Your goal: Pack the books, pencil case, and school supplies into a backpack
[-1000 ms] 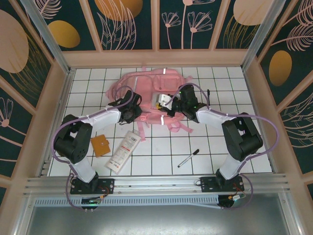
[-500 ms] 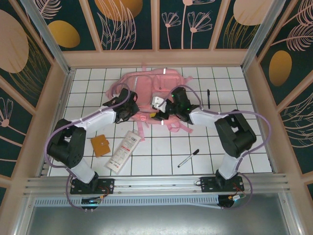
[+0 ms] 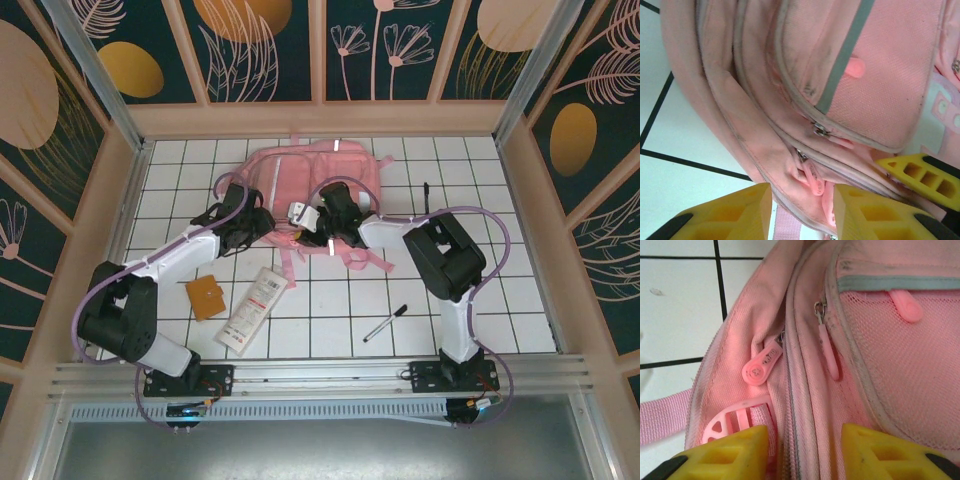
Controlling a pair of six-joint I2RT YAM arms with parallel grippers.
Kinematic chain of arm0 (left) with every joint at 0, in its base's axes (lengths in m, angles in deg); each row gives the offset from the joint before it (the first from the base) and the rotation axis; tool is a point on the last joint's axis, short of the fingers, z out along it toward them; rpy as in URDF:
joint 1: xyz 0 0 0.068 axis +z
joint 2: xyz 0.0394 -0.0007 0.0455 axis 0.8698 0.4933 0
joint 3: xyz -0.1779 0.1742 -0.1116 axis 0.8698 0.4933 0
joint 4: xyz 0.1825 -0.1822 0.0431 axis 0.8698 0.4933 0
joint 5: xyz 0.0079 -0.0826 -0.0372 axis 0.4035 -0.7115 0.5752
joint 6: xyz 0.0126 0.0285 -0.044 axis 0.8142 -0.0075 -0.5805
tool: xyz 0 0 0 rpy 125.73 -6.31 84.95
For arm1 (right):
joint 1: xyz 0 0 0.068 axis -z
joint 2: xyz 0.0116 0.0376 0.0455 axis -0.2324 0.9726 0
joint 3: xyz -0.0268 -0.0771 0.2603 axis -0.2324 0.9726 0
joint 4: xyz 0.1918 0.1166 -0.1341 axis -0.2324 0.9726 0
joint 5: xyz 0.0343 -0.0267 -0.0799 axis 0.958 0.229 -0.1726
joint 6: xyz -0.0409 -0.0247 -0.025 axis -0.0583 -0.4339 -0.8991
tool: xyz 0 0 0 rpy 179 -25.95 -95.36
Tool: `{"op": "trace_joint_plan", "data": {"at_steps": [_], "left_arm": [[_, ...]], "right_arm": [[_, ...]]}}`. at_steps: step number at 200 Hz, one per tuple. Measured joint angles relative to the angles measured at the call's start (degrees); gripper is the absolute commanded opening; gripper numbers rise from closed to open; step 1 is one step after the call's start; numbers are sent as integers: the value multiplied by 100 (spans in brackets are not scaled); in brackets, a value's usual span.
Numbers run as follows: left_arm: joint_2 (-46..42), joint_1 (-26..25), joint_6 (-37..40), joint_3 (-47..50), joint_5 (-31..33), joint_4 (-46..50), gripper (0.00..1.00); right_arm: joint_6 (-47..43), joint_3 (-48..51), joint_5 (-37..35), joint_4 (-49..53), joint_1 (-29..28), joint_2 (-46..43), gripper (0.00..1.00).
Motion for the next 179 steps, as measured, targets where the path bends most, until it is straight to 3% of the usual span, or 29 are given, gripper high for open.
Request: {"op": "trace_joint_plan", "data": {"at_steps": [37,72,117,179], "left_arm": [[2,13,177,0,-468,-81,35],[2,13,262,24,-979,-306,42],[83,13,271,26,-1469,-435,46],[286,11,-114,-142,-1456,-407,49]], "right_arm": [[-422,-2,-363,98,-15,-2,0],[-446,168,-629,-125,-74,-129,0],[57,734,-328,-636,81,-796,0],[634,940,225,-1108,247,-964,0]]}}
